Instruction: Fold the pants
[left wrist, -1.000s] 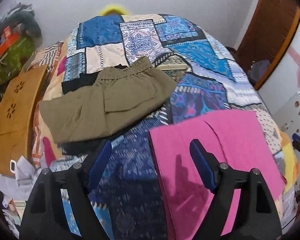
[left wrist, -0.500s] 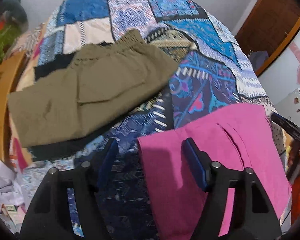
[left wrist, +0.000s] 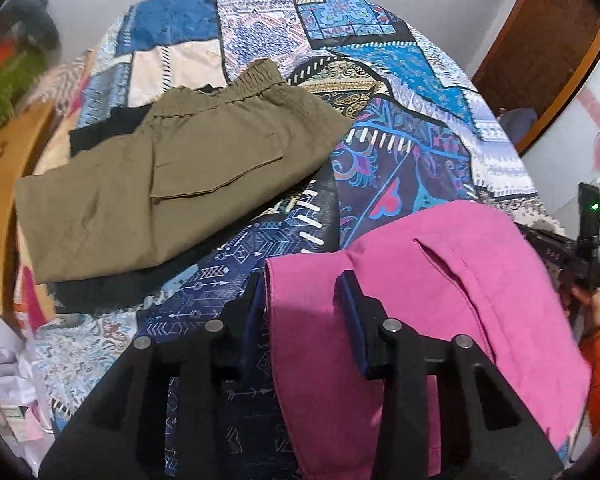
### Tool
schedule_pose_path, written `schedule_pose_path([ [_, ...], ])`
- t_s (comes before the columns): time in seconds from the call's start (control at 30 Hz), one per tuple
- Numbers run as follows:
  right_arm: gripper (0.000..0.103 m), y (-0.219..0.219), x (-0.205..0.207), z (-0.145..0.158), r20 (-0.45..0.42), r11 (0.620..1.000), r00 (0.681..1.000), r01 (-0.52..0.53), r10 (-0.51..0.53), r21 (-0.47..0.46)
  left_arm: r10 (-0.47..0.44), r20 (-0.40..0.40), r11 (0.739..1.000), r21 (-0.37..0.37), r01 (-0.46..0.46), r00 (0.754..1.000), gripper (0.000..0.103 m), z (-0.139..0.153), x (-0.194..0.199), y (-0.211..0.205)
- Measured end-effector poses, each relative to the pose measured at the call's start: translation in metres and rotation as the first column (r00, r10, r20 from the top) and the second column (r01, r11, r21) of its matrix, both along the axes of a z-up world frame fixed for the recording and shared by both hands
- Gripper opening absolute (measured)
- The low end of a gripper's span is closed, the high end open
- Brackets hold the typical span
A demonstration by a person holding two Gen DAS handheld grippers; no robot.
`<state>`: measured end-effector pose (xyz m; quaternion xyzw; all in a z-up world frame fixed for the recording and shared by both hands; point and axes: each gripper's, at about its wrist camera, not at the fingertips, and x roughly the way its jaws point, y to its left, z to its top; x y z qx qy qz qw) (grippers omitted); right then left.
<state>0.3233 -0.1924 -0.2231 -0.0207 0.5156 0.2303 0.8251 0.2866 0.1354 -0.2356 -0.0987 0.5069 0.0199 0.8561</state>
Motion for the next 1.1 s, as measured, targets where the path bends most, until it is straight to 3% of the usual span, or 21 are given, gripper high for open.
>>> schedule_pose_path([
  [0.13, 0.002, 0.002, -0.001, -0.003, 0.009, 0.999, 1.0, 0.001, -0.001, -0.032, 0.013, 0.011, 0.998, 0.054, -0.013, 1.0, 0.043, 0.002, -0.001, -0.004],
  [0.3, 0.006, 0.003, 0.0, 0.008, -0.003, 0.997, 1.0, 0.005, -0.006, -0.079, 0.045, 0.011, 0.991, 0.125, -0.046, 0.999, 0.048, 0.016, -0.007, 0.003],
  [0.47, 0.008, -0.004, -0.018, 0.053, 0.071, 1.0, 0.997, 0.004, -0.002, -0.028, 0.02, 0.035, 0.991, 0.135, -0.024, 0.999, 0.05, 0.037, -0.017, 0.008],
  [0.53, 0.009, 0.0, -0.028, 0.072, 0.096, 1.0, 0.995, -0.02, 0.02, -0.001, -0.004, 0.058, 0.988, 0.156, -0.005, 0.998, 0.056, 0.048, -0.019, 0.003],
  [0.6, 0.016, 0.013, -0.037, 0.089, 0.12, 0.998, 0.991, -0.065, 0.061, 0.025, -0.039, 0.09, 0.987, 0.159, 0.024, 0.995, 0.065, 0.06, -0.02, -0.005],
  [0.73, 0.045, 0.044, -0.061, 0.113, 0.166, 0.982, 0.971, -0.183, 0.172, 0.051, -0.096, 0.129, 0.988, 0.134, 0.079, 0.987, 0.078, 0.074, -0.015, -0.025],
  [0.87, 0.073, 0.084, -0.07, 0.116, 0.193, 0.963, 0.949, -0.265, 0.25, 0.054, -0.137, 0.13, 0.983, 0.14, 0.118, 0.982, 0.091, 0.073, -0.006, -0.043],
  [1.0, 0.075, 0.111, -0.067, 0.1, 0.134, 0.943, 0.939, -0.327, 0.317, 0.064, -0.169, 0.086, 0.978, 0.14, 0.156, 0.982, 0.091, 0.059, 0.004, -0.054],
  [1.1, 0.075, 0.124, -0.061, 0.074, 0.027, 0.935, 0.937, -0.349, 0.348, 0.06, -0.173, 0.016, 0.971, 0.167, 0.168, 0.985, 0.091, 0.039, 0.011, -0.057],
])
